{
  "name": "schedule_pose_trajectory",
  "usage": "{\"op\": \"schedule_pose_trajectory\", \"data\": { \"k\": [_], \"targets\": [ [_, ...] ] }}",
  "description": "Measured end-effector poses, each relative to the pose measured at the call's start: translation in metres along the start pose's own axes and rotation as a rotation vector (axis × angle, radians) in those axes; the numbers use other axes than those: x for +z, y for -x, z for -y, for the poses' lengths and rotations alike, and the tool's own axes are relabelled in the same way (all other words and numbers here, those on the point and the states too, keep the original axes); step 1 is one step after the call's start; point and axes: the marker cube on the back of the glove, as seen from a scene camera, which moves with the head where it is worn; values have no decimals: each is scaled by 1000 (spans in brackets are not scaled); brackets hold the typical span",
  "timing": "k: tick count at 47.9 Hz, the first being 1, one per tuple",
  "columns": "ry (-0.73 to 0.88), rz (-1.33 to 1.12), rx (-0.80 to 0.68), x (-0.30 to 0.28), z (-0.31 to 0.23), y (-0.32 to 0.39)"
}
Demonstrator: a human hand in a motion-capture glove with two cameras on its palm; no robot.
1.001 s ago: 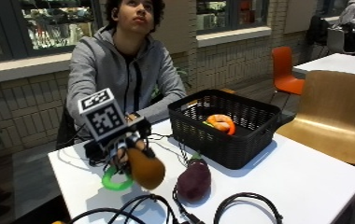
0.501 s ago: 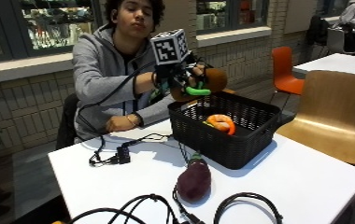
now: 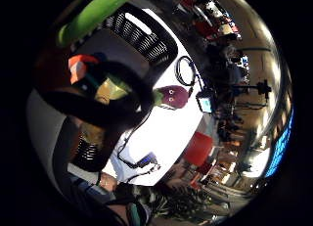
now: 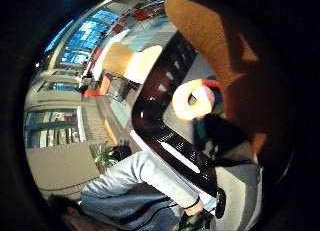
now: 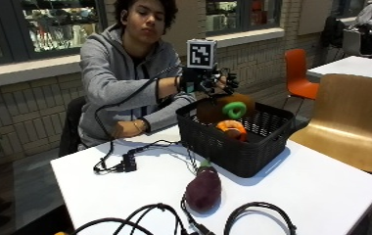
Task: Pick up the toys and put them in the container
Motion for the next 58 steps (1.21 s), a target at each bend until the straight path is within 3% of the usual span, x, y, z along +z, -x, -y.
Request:
{"op": "schedule_pose_trajectory", "data": {
  "k": [2,7,15,24,38,46,52,58],
  "targets": [
    [-38,-67,-61,-1,-9,-10],
    [-97,110,212,-12,-21,-20],
    [-90,156,378,-9,-55,-86],
    [25,252,567,38,-72,-180],
    [361,-5,370,154,-30,-227],
    [359,155,338,186,-13,-234],
    [385,143,316,200,-11,-239],
    [226,188,344,205,-7,-240]
  ]
}}
